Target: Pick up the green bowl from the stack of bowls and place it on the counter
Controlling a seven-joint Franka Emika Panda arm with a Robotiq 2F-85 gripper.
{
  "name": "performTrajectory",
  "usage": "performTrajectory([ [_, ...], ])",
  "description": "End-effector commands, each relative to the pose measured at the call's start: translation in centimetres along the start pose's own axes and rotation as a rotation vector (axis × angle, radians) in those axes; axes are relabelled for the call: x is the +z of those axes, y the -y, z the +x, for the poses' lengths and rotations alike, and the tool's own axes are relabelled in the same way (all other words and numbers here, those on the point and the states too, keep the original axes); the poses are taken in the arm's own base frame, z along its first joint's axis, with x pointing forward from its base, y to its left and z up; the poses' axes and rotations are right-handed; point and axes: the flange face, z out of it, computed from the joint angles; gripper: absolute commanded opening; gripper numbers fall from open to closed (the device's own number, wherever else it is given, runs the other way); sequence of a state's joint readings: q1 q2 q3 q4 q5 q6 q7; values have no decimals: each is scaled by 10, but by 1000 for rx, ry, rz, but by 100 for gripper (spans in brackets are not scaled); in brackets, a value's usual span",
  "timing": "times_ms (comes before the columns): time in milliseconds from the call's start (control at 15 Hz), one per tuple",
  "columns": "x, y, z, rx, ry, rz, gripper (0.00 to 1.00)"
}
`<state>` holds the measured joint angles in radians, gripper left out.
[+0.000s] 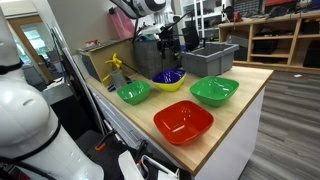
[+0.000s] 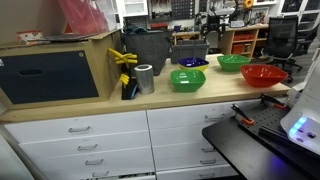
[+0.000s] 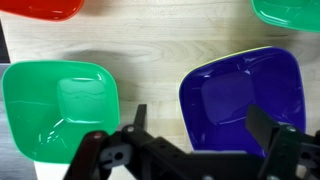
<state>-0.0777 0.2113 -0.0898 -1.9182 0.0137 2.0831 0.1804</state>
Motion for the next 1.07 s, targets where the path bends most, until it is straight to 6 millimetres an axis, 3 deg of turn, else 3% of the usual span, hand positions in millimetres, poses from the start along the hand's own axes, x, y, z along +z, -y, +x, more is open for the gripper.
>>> performTrajectory([
  [0, -37, 16, -5, -82, 10, -17, 100],
  [467, -84, 49, -25, -174, 25, -8, 100],
  [1000, -121, 86, -54, -229, 51, 5, 100],
])
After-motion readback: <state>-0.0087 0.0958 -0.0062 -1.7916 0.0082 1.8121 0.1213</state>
